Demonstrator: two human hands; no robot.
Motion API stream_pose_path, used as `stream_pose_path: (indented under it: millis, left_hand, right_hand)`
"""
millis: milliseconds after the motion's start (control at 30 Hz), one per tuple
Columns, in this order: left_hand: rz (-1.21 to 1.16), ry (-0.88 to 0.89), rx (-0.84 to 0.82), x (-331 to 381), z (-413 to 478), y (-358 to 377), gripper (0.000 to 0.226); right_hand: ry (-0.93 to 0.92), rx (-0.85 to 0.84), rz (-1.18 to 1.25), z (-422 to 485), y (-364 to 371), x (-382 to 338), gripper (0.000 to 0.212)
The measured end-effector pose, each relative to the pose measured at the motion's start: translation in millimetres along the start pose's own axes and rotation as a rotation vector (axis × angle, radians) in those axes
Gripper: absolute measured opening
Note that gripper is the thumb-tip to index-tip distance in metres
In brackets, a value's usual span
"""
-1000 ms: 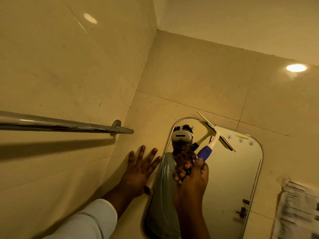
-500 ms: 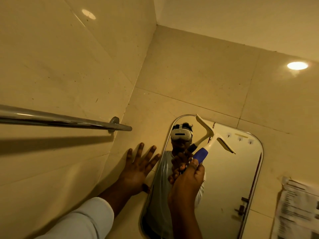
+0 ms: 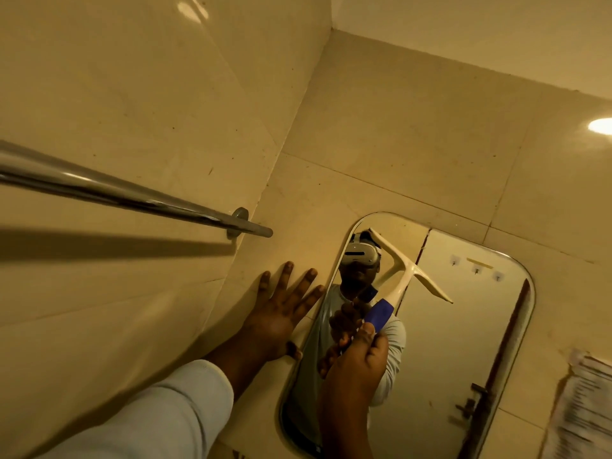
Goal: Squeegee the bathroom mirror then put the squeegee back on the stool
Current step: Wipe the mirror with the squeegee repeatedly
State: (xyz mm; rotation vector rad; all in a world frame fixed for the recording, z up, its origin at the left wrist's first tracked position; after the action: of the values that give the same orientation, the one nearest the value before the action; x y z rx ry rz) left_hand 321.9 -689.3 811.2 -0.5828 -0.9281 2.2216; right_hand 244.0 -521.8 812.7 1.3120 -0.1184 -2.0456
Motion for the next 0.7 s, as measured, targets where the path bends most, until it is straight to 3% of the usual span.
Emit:
stream_pose_path:
  millis: [367,700]
  left_hand:
    - [0.013,0.008,0.114,-3,0,-1,0.142]
    - [0.026,-0.013,0.052,-5,5,2,0.141]
  right_hand:
    - [-0.02,-0.04,0.01,-21,-6,16,0.018]
    - [-0.002,-0.058,-0.113,-40,-20,49,0.022]
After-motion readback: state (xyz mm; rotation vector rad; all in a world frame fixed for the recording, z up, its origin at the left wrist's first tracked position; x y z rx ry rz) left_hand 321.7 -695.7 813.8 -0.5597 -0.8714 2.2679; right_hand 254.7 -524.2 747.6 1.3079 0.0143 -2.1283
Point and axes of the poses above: each hand's wrist, its own z-axis towards the middle knuckle, its own y-axis out of the palm, x = y × z, the point moved 9 cm from there along z, towards the middle knuckle, and after that the axes turned 3 degrees about x, right-handed, at the moved point
